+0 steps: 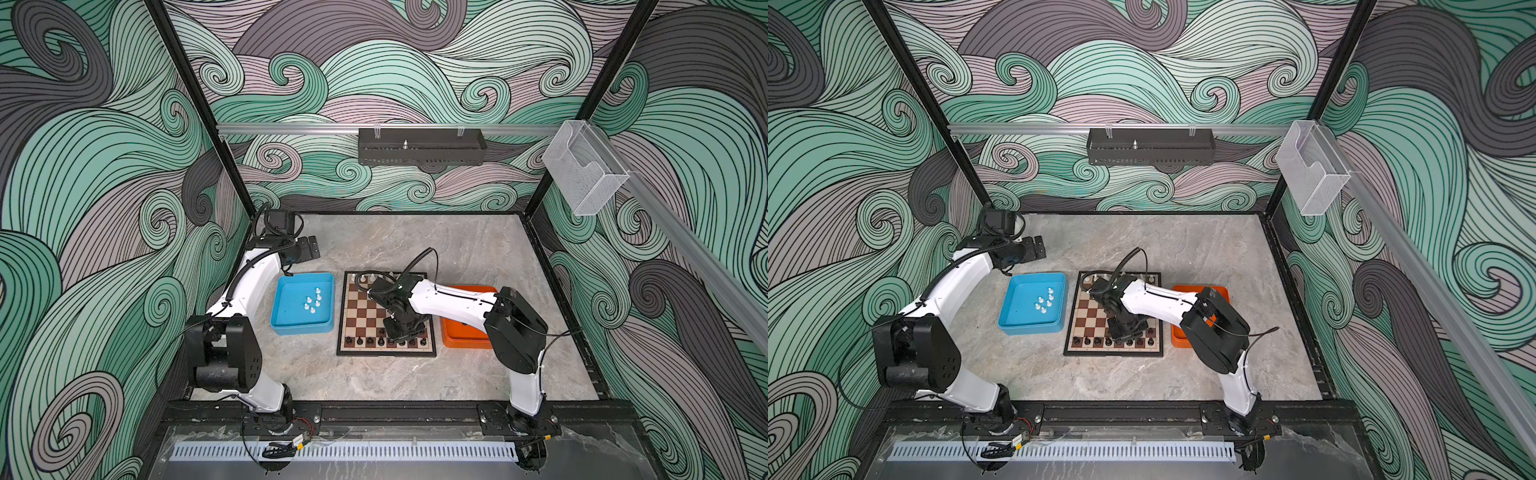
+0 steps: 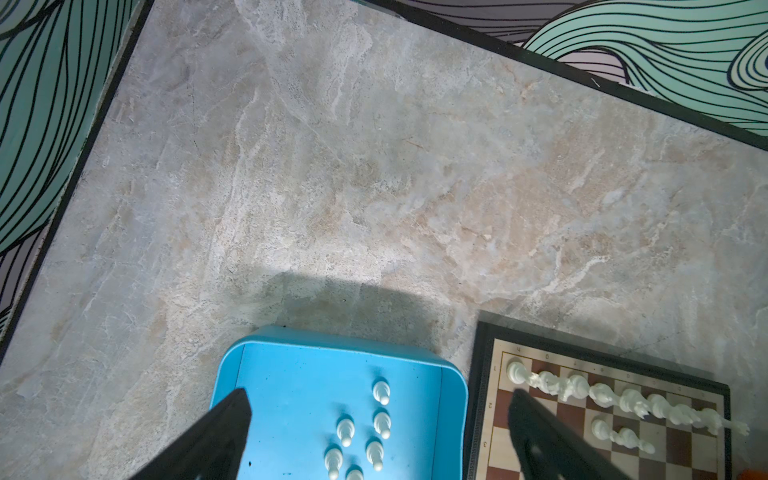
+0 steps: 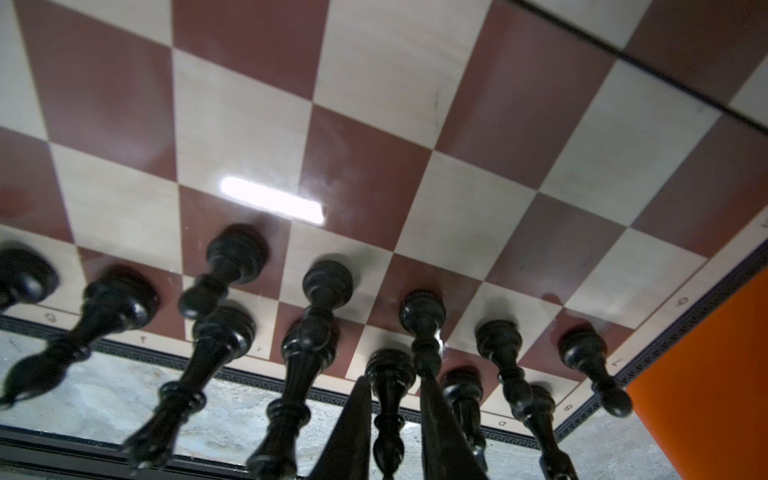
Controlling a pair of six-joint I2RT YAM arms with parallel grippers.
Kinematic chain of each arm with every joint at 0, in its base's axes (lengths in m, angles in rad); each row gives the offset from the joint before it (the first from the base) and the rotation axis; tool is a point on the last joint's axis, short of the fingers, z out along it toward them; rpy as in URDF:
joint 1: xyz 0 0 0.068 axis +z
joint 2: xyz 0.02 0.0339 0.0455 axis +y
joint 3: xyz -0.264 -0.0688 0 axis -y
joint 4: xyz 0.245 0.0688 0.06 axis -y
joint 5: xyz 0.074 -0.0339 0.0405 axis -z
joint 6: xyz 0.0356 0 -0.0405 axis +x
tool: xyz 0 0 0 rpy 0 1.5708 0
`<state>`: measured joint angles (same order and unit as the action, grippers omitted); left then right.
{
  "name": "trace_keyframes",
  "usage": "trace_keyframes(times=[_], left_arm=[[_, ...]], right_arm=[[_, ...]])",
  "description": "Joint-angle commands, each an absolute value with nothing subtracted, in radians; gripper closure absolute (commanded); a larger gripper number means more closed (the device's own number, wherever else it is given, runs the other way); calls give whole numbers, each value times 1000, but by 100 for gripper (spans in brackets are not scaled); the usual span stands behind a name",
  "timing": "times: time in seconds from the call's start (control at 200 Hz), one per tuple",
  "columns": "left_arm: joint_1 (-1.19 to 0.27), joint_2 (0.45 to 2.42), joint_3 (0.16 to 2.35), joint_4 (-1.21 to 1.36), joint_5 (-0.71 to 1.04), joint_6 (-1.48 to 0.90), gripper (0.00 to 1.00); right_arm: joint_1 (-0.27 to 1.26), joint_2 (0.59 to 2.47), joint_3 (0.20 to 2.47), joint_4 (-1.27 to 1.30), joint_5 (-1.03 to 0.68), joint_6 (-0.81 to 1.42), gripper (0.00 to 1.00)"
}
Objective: Set up the chess pieces on the board
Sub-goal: 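Lower the black pawn onto the empty square among the black pawns and release, then raise the right gripper beside the orange tray while the left gripper enters the blue tray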
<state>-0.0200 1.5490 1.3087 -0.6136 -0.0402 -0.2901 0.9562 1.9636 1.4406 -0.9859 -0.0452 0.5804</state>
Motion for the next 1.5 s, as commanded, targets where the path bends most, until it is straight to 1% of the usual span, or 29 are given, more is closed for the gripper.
trace_keyframes(times=[0.0,0.365,0.565,0.716,0.821,0.921,0.946,0.966,0.976,0.981,0.986,1.006,1.011,1.016,1.061,1.086,1.091,1.106,1.311,1.416,1.496], left_arm=[[-17,1559,1348,-632,-31,-304,2],[-17,1559,1348,-632,-29,-306,1],[-17,1559,1348,-632,-28,-307,1],[-17,1560,1348,-632,-24,-310,1],[-16,1560,1348,-632,-19,-312,1],[-17,1563,1348,-632,-16,-318,1],[-17,1563,1347,-632,-13,-319,1],[-17,1564,1347,-632,-11,-321,1],[-17,1565,1346,-631,-10,-321,1],[-17,1565,1346,-631,-9,-321,1],[-17,1565,1346,-632,-8,-322,1],[-17,1564,1347,-632,-6,-322,1],[-17,1565,1347,-632,-5,-323,1],[-18,1566,1348,-632,-5,-323,1],[-17,1566,1348,-633,-2,-326,1],[-17,1568,1350,-636,-2,-328,1],[-17,1569,1350,-638,-3,-330,1],[-17,1570,1351,-642,-8,-335,2],[-16,1611,1397,-792,-114,-423,1],[-14,1634,1425,-928,-94,-479,1],[-14,1626,1381,-946,-63,-506,2]], right_arm=[[959,1915,1468,-1015,-21,587,76],[954,1886,1484,-1032,-21,588,74],[950,1842,1507,-1051,-18,586,72],[919,1796,1529,-1072,-18,575,68],[870,1750,1526,-1072,-15,563,65],[810,1705,1519,-1069,-3,545,57],[792,1693,1516,-1069,-2,541,52],[777,1684,1515,-1070,0,537,47],[774,1682,1514,-1070,1,537,46],[767,1677,1513,-1069,4,536,42],[767,1677,1513,-1069,4,536,42],[755,1669,1511,-1069,10,530,32],[747,1666,1510,-1069,14,529,28],[747,1666,1510,-1069,14,529,28],[720,1648,1509,-1068,33,520,15],[706,1640,1505,-1067,40,515,7],[699,1636,1505,-1066,44,513,4],[694,1633,1505,-1065,47,510,1],[573,1605,1501,-1054,36,478,1],[528,1579,1482,-1031,33,463,1],[489,1565,1458,-1015,18,451,1]])
